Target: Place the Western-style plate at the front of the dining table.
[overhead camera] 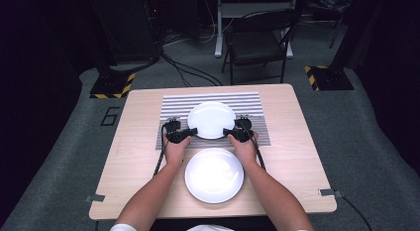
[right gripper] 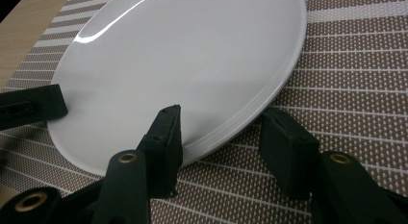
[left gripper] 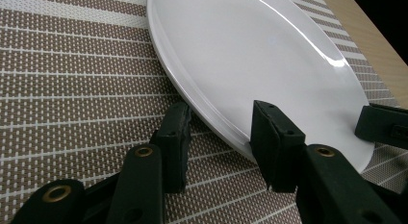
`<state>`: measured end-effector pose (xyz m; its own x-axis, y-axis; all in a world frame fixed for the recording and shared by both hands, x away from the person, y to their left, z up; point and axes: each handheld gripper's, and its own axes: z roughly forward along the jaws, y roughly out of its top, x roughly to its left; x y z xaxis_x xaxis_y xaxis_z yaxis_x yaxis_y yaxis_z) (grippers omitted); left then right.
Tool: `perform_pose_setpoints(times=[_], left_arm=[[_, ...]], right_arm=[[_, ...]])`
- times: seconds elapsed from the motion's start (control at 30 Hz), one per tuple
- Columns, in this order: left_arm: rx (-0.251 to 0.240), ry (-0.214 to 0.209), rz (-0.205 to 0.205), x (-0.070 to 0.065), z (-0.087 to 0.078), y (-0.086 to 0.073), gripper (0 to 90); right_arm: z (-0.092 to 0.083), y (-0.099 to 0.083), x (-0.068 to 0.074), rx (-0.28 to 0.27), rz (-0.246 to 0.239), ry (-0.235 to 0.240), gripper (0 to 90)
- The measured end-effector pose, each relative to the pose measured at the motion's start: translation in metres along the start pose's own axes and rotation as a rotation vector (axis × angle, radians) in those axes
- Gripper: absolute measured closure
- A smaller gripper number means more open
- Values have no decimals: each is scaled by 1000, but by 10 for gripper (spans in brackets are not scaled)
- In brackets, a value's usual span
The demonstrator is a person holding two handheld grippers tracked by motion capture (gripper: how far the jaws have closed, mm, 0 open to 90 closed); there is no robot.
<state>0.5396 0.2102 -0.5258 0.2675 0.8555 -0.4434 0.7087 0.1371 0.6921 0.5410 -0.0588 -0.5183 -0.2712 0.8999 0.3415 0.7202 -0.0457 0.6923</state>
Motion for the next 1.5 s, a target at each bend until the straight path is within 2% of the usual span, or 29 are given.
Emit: perform_pose_setpoints(times=[0.37,0.43,0.53,0.63,0.8,0.9,0.97,1.03,1.27,1.5], left_arm=[[8,-1,15,1,-1,1,568],[-3,4,22,3,-4,2,562],[-12,2,19,5,-7,4,553],[-13,8,30,6,-9,4,552],[-21,19,38,10,-13,4,537],[-27,30,53,11,-16,5,534],[-23,43,89,11,-18,6,533],[-24,45,103,12,-19,6,533],[-29,45,94,16,-22,8,518],[-29,55,124,17,-28,8,511]], right_arm=[[-1,-1,0,3,3,0,498],[-1,-1,0,2,-16,-3,497],[-2,-1,0,7,-7,-4,494],[-4,-1,1,-10,-29,-29,503],[-11,0,3,-23,-51,-25,502],[-14,0,3,-20,-62,-31,501],[-15,0,2,-23,-73,-35,500],[-18,-1,1,-20,-74,-48,500],[-27,1,-4,-24,-85,-52,500],[-34,-3,-9,-23,-106,-46,500]])
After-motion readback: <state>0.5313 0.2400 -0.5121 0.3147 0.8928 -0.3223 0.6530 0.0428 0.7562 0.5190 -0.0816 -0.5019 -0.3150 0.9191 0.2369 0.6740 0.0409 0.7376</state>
